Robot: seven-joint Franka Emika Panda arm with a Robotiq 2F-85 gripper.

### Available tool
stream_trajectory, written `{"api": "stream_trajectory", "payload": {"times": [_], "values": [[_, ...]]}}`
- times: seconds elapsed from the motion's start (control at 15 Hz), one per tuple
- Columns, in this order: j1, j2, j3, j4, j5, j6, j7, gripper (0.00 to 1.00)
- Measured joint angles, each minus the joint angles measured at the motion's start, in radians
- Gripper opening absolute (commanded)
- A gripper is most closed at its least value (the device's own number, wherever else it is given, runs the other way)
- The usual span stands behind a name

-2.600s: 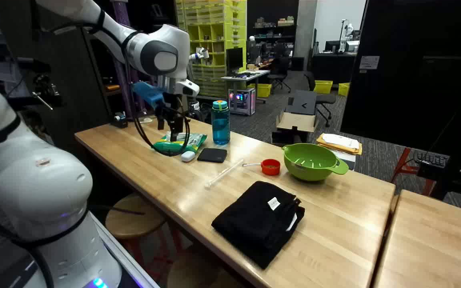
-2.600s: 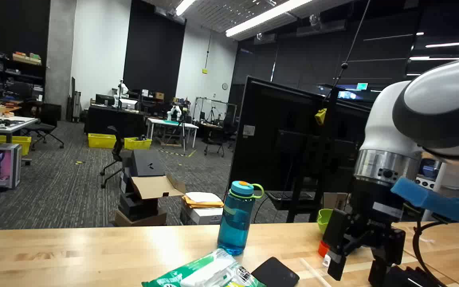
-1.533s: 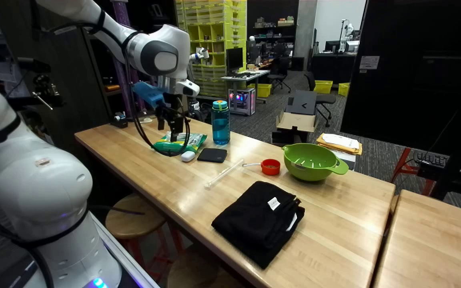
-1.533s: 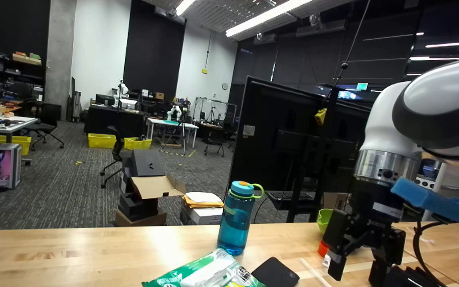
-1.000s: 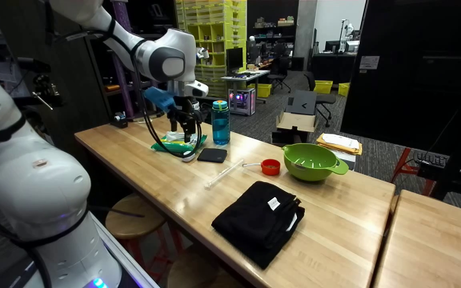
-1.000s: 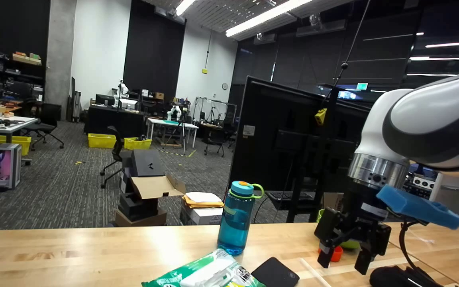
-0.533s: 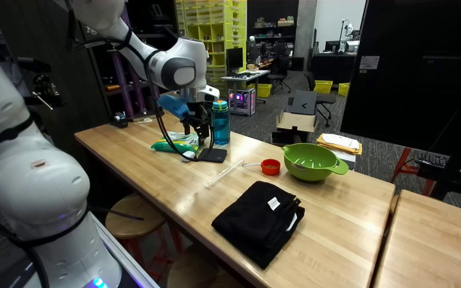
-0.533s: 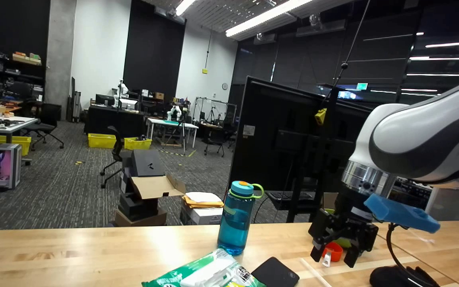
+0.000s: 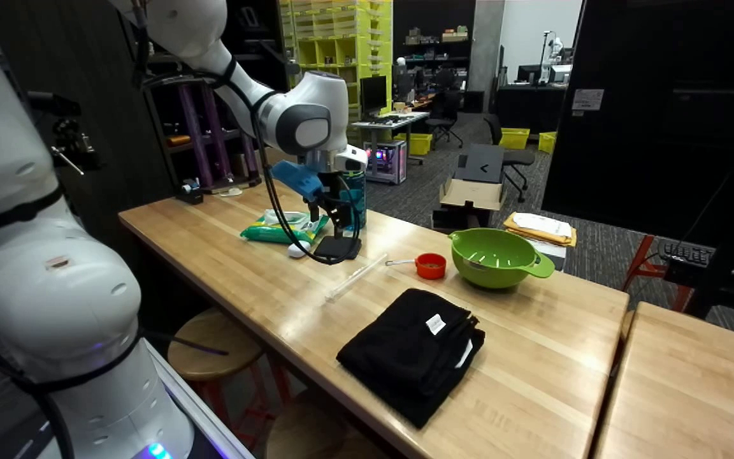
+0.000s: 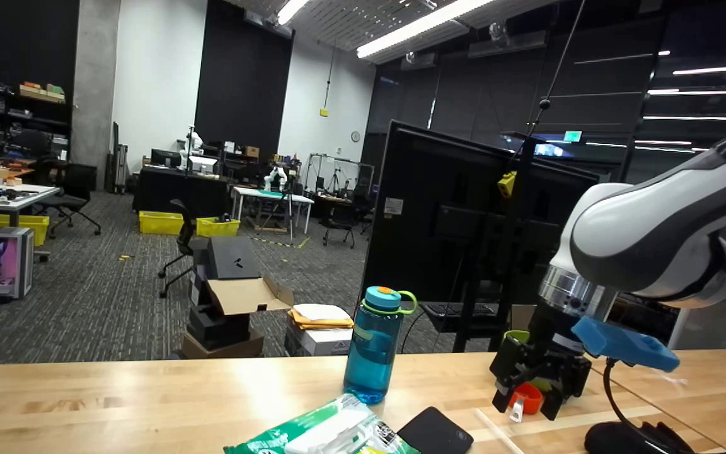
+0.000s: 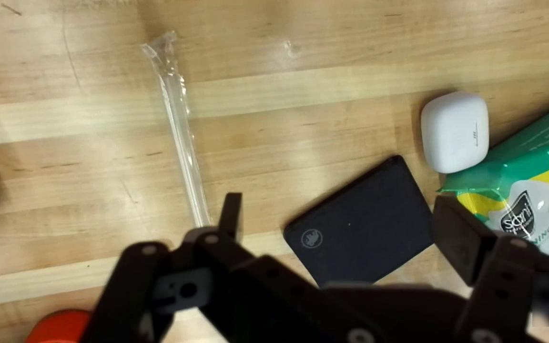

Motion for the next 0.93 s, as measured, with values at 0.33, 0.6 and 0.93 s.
{"api": "stream_trajectory", "payload": {"times": [0.33, 0.6, 0.93], "values": [[0.018, 0.004, 0.015, 0.001, 0.007, -0.004, -0.014, 1.0], [0.046, 0.004, 0.036, -0.002, 0.031, -0.004, -0.023, 1.0], [0.081, 0.009, 0.058, 0.003, 0.055, -0.018, -0.082, 1.0]]}}
